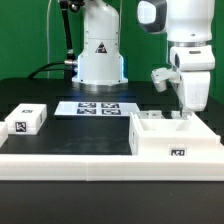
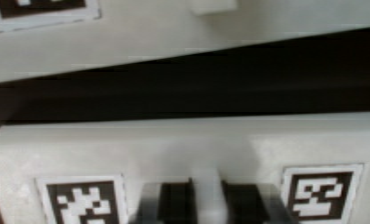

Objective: Assemble cabinet

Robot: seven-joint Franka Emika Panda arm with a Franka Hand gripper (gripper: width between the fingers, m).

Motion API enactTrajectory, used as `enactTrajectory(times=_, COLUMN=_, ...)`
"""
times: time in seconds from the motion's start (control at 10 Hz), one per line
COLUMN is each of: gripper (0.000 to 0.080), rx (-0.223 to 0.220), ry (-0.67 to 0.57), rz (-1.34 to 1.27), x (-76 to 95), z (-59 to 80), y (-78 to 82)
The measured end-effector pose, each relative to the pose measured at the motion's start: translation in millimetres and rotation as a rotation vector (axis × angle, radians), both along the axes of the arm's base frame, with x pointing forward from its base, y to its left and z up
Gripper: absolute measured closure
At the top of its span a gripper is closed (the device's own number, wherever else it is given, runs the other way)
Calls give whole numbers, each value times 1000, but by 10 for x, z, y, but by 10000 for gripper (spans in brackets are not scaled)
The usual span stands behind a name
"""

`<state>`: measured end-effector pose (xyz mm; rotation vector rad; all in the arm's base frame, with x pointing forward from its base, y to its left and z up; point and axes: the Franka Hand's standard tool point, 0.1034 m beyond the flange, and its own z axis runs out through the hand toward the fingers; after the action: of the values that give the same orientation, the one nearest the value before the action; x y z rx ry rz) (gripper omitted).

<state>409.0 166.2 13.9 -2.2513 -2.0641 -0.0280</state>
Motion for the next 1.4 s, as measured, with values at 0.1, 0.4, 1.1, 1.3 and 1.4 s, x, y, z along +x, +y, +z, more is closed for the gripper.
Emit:
enactTrajectory(times=0.1, gripper=732, rx=0, ry=0, rz=0, x=1, z=0, y=0)
enactTrajectory(times=0.4, gripper=731, rx=-1, ry=-1, rz=-2, x=6, z=10, y=-3)
enactTrajectory(times=1.1, gripper=731, rx=-43, ry=-17, rz=-31, x=153, z=368, y=-448)
enactTrajectory(times=1.3, gripper=731, rx=-43, ry=-16, rz=-38, x=157, z=360, y=-462)
enactTrajectory(times=1.4, gripper=731, rx=-43, ry=-15, rz=-38, x=154, z=356, y=-464)
